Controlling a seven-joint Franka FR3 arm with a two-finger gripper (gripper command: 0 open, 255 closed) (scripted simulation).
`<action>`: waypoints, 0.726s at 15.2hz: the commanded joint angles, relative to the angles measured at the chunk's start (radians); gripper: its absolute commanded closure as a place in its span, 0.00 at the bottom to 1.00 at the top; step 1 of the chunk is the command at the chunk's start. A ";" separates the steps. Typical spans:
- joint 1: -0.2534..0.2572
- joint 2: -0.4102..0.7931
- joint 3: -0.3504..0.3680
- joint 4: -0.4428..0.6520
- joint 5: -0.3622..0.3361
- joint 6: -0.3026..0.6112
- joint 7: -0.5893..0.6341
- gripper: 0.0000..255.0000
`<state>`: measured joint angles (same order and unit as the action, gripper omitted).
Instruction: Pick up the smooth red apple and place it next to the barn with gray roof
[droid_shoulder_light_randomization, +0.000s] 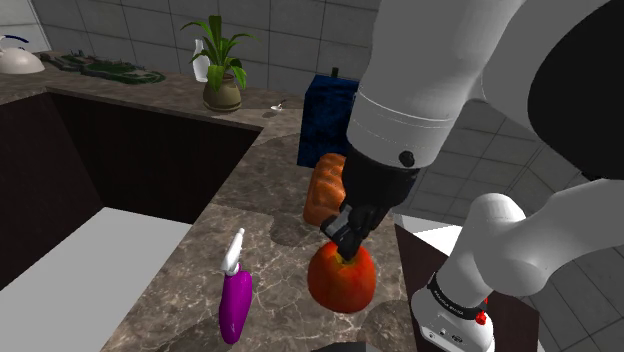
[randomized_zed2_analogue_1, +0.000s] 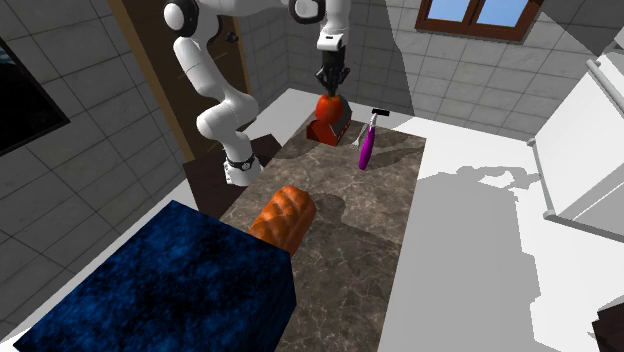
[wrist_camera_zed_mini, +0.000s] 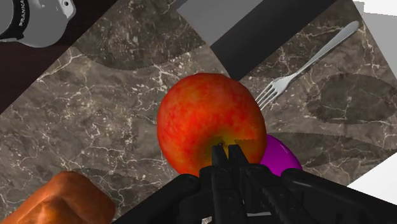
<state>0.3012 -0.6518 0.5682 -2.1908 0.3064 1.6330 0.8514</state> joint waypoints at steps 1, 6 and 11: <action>0.003 -0.005 0.006 -0.033 0.006 0.029 -0.003 1.00; 0.010 -0.012 0.022 -0.102 0.020 0.092 -0.007 1.00; 0.015 -0.012 0.040 -0.167 0.035 0.157 -0.010 1.00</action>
<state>0.3144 -0.6639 0.6029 -2.3450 0.3370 1.7761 0.8402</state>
